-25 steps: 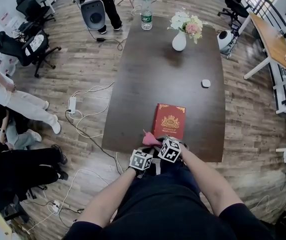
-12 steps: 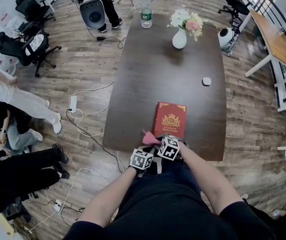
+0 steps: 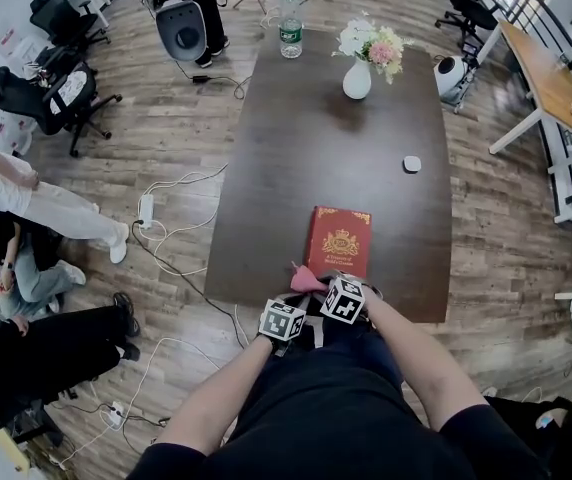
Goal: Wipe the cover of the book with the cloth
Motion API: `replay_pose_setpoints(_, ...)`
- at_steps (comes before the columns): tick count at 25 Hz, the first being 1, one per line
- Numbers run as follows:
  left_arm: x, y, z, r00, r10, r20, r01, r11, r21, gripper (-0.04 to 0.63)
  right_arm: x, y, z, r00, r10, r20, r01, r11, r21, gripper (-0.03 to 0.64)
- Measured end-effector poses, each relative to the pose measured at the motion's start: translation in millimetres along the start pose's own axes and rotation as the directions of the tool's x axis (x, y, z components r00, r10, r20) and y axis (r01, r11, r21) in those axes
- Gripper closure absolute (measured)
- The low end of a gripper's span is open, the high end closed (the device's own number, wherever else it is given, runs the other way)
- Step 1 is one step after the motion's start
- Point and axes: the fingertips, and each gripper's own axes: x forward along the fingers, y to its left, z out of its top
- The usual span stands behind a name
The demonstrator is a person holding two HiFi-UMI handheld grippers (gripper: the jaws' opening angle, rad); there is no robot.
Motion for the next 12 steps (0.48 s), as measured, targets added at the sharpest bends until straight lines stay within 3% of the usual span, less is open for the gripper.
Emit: replay_pose_setpoints(12, 1, 2, 0, 1.0, 0.002, -0.002, -0.002, 1.0, -0.003, 0.6, -12, -4, -24, 1.0, -0.025, -0.01, 0.026, 0.999, 0.032, 0.5)
